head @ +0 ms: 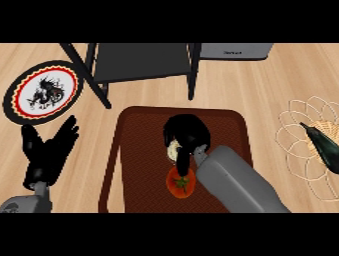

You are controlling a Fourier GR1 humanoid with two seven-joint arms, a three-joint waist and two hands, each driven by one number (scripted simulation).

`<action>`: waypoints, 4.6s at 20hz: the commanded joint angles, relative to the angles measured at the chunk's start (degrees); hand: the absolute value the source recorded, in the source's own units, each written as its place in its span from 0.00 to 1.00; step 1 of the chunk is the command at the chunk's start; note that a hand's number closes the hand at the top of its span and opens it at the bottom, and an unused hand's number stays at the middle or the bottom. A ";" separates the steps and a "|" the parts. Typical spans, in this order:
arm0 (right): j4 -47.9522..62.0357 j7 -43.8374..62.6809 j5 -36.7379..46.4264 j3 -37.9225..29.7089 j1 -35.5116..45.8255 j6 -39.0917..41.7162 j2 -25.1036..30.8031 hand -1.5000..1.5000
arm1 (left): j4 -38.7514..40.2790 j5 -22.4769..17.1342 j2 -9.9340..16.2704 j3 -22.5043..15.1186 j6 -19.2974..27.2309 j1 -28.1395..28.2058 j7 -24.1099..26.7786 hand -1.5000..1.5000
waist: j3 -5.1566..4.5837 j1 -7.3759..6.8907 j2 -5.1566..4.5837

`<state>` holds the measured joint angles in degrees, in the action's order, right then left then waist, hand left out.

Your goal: Pick the cupcake from the tray and place it in the tiered shelf

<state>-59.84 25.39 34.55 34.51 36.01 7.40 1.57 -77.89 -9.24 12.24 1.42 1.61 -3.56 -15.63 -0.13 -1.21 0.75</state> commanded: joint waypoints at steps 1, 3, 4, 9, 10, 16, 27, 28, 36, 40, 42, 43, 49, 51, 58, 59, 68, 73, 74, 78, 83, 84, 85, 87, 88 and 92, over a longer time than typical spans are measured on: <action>-2.44 11.15 -9.50 10.72 0.71 -7.48 -1.49 1.00 | 1.54 -0.78 0.97 -0.15 -2.65 -0.04 -0.82 0.50 | 0.14 -2.50 -1.12; -2.00 16.60 -13.28 10.32 5.94 -9.06 -1.50 1.00 | 3.09 0.44 -0.32 -1.61 -2.18 -2.92 -0.12 0.50 | 0.09 -5.00 -1.69; -2.34 17.17 -15.60 12.14 7.64 -11.62 -1.52 1.00 | 1.25 -0.04 -0.75 -1.87 -1.63 -3.32 -2.47 0.50 | 0.16 -5.09 -1.50; -8.22 24.12 -19.48 17.25 16.14 -22.96 -1.55 1.00 | 2.10 0.63 0.41 -1.14 -1.83 -2.82 -1.42 0.50 | 0.10 -4.92 -1.08; -9.47 25.79 -17.50 19.04 18.59 -25.36 -1.56 1.00 | 2.82 1.20 -2.04 -2.73 -0.78 -3.38 -1.59 0.50 | 0.06 -4.53 -0.97; -16.74 41.44 -12.07 21.02 32.52 -32.66 -1.56 1.00 | 3.28 0.59 -0.27 -0.21 -0.55 -2.79 -1.69 0.50 | -0.03 -1.85 -0.05; -6.28 47.83 -11.30 4.46 54.86 -25.85 -1.54 1.00 | 1.30 -0.60 0.45 0.82 -1.70 -0.74 -2.57 0.50 | 0.00 -0.26 -0.51; -8.27 50.81 -11.25 3.27 56.37 -24.27 -1.54 1.00 | 2.37 -0.75 0.60 1.40 -2.36 0.83 -0.32 0.50 | 0.01 0.31 -0.29; 6.56 40.91 -11.54 -8.47 62.71 -22.46 -0.23 1.00 | 1.13 0.30 -1.56 0.31 -0.84 0.85 -0.07 0.50 | 0.01 0.06 -0.89; 10.88 36.16 -12.03 -13.14 65.42 -20.57 3.22 1.00 | -0.45 1.99 -2.18 -0.87 1.04 -0.39 -2.15 0.50 | 0.06 0.18 -0.88; 15.63 32.34 -10.99 -12.97 64.80 -21.67 2.36 1.00 | 2.33 -0.24 0.45 1.76 -1.84 -2.53 -2.56 0.50 | -0.01 0.11 -1.22; 12.67 31.84 -12.15 -14.04 62.90 -19.64 4.10 1.00 | -4.32 -0.49 0.87 1.07 -2.60 4.52 -1.99 0.50 | 0.10 -0.12 -0.75; 25.24 20.85 -13.46 -18.02 66.03 -17.43 3.51 1.00 | 0.41 0.40 0.03 1.78 -1.35 -0.77 -1.58 0.50 | -0.02 -0.74 -1.45; 26.30 18.17 -12.77 -17.23 64.16 -15.62 3.41 1.00 | -0.78 0.96 -0.39 1.10 -0.76 -0.46 -2.71 0.50 | 0.03 -0.41 -1.26; 35.31 11.21 -9.70 -18.63 65.27 -19.62 1.37 1.00 | 0.66 2.01 -1.94 0.65 0.18 -0.85 -1.57 0.50 | 0.00 -0.79 -1.47; 36.89 9.72 -9.81 -19.24 65.74 -18.75 2.50 1.00 | 1.03 1.59 -2.23 0.02 -1.01 -1.65 -1.46 0.50 | -0.02 -0.88 -1.59; 44.87 2.73 -7.59 -21.07 65.91 -23.76 3.08 1.00 | 0.30 2.15 -1.76 -0.12 -1.68 -0.42 -1.64 0.50 | -0.02 -1.85 -1.92; 46.19 0.10 -8.68 -23.56 66.86 -25.96 0.98 1.00 | 0.19 1.16 -0.72 1.62 -1.56 -3.26 -3.73 0.50 | -0.01 -2.05 -1.94; 46.18 -1.55 -8.19 -22.99 66.11 -24.00 1.32 1.00 | -0.73 2.00 -2.55 -0.17 -1.01 -1.41 -3.25 0.50 | 0.02 -1.66 -1.70; 47.66 -2.89 -8.53 -24.36 66.43 -23.82 1.78 1.00 | 2.68 0.40 0.58 2.89 -3.73 -2.69 -2.15 0.50 | -0.03 -1.50 -1.88; 48.43 1.44 -9.16 -26.28 69.57 -25.91 1.32 1.00 | 2.73 1.93 -2.23 1.53 -1.69 -1.17 0.07 0.50 | -0.04 -1.54 -1.80; 48.14 3.41 -10.40 -27.97 69.58 -29.85 1.41 1.00 | 0.92 1.74 -2.05 0.99 -2.40 -0.06 -0.11 0.50 | -0.03 -1.92 -1.76; 48.32 -0.89 -10.41 -28.17 66.21 -30.77 2.90 0.00 | -0.51 2.63 -3.08 -0.46 -1.29 0.07 -1.90 0.50 | 0.03 -1.92 -1.93; 47.20 1.37 -12.17 -30.49 67.96 -33.93 1.95 0.00 | -1.34 2.31 -1.92 0.71 -0.99 -1.29 -3.14 0.50 | 0.05 -1.92 -1.69; 47.54 0.71 -12.34 -30.87 67.37 -35.04 0.87 0.00 | 1.20 2.60 -1.77 1.07 -1.35 -2.15 -1.64 0.50 | -0.01 -1.88 -1.96; 44.97 -2.13 -16.59 -35.67 66.90 -37.01 1.28 0.00 | 0.02 3.63 -3.25 -0.16 -0.47 0.37 -0.52 0.50 | 0.03 -1.89 -1.71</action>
<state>-13.22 24.18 20.95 2.45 103.01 -26.68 3.51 -78.75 -6.40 9.85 2.08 0.77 -5.30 -16.40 0.10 -3.18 -1.06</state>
